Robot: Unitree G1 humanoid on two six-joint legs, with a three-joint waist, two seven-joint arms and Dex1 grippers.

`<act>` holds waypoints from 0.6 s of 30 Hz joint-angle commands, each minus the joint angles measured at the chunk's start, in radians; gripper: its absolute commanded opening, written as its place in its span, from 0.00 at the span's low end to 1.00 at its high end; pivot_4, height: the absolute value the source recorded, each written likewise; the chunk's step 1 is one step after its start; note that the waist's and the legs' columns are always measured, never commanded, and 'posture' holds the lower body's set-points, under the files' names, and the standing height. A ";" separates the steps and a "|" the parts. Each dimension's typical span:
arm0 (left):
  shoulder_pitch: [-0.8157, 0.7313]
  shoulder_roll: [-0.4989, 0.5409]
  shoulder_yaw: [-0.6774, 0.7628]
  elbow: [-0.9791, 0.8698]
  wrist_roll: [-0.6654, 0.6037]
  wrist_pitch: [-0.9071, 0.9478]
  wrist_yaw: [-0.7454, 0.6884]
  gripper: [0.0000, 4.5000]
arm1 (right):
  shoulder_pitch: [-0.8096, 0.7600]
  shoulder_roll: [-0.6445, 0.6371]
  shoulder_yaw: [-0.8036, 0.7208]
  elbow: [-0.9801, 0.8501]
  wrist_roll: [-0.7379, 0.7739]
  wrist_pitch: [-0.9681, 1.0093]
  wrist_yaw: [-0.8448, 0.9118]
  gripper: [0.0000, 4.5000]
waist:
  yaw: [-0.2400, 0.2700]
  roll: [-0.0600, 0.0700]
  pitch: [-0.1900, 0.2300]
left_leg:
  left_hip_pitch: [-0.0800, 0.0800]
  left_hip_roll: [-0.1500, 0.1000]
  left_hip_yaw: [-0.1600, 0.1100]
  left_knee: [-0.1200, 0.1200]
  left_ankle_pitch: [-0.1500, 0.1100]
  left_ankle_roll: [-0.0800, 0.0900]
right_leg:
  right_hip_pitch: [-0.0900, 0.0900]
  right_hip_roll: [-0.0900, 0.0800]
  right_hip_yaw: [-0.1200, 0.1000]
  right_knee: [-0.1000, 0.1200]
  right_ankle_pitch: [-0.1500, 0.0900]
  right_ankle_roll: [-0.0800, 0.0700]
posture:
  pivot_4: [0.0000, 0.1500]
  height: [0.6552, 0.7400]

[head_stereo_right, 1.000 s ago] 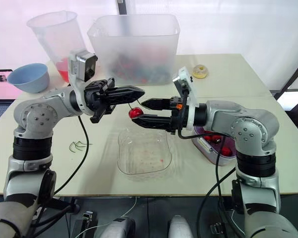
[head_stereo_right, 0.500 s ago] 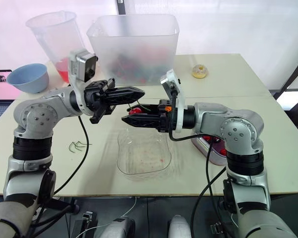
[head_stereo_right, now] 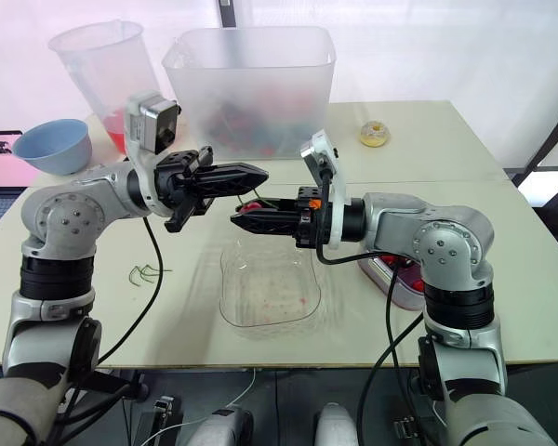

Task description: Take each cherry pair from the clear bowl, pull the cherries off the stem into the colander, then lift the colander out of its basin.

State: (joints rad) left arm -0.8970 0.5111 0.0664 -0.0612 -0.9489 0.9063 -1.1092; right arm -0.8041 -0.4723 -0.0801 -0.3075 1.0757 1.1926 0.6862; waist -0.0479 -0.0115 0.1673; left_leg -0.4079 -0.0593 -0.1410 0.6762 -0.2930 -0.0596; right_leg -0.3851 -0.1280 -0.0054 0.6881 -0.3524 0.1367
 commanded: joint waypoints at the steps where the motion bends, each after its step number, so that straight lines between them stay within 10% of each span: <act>1: -0.025 0.010 0.015 -0.017 -0.001 -0.015 -0.006 0.00 | 0.003 -0.008 0.002 -0.019 0.015 -0.010 0.003 0.15 | 0.000 0.000 0.000 | 0.000 0.000 0.000 0.000 0.000 0.000 | 0.000 0.000 0.000 0.000 0.000 0.000 | 1.00 1.00; 18: -0.027 0.036 0.033 -0.015 -0.003 -0.013 0.005 0.00 | 0.242 -0.183 -0.070 -0.030 -0.024 -0.075 0.104 0.15 | 0.004 0.000 0.000 | 0.000 -0.001 0.000 0.000 0.000 0.000 | 0.000 0.000 0.000 0.000 0.000 0.000 | 1.00 1.00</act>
State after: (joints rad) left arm -0.9104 0.5376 0.0685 -0.0595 -0.9464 0.9046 -1.1065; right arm -0.5572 -0.6282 -0.0963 -0.3036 1.0429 1.1401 0.7693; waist -0.0436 -0.0114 0.1674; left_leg -0.4080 -0.0607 -0.1405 0.6763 -0.2933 -0.0591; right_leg -0.3847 -0.1282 -0.0053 0.6878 -0.3524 0.1367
